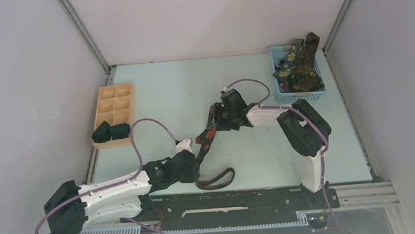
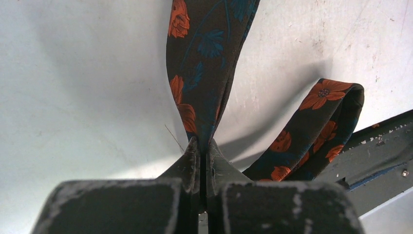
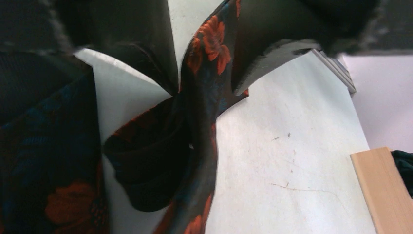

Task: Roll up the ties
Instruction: Flatten out the tie at the center of the board.

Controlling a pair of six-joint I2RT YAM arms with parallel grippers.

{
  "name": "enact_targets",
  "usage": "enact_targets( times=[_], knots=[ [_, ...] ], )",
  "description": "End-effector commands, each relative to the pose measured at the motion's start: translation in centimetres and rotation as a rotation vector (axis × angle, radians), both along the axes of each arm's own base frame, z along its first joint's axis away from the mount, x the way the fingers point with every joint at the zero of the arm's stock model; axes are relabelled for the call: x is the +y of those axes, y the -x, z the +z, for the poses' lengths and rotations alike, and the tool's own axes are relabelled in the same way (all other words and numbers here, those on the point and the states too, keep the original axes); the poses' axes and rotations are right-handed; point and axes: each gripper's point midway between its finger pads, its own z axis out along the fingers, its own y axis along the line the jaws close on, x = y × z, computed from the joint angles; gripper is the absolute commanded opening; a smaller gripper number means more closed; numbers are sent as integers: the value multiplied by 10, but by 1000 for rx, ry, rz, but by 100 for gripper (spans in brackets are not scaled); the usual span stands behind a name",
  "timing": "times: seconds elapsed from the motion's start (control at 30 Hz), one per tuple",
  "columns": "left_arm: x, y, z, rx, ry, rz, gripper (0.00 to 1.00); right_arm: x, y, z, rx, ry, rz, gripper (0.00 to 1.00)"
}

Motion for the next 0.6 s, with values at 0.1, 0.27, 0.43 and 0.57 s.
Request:
enact_targets(
  times=[0.1, 0.27, 0.43, 0.57],
  knots=[
    [2, 0, 13, -36, 43, -21, 0, 9, -24, 21, -34, -49, -25, 45],
    [5, 1, 14, -41, 47, -16, 0, 2, -8, 30, -6, -6, -7, 60],
    [3, 0, 15, -42, 47, -17, 0, 0, -9, 45, -55, -1, -2, 60],
    [1, -1, 18, -43, 46, -22, 0, 4, -18, 49, -74, -15, 1, 58]
  ],
)
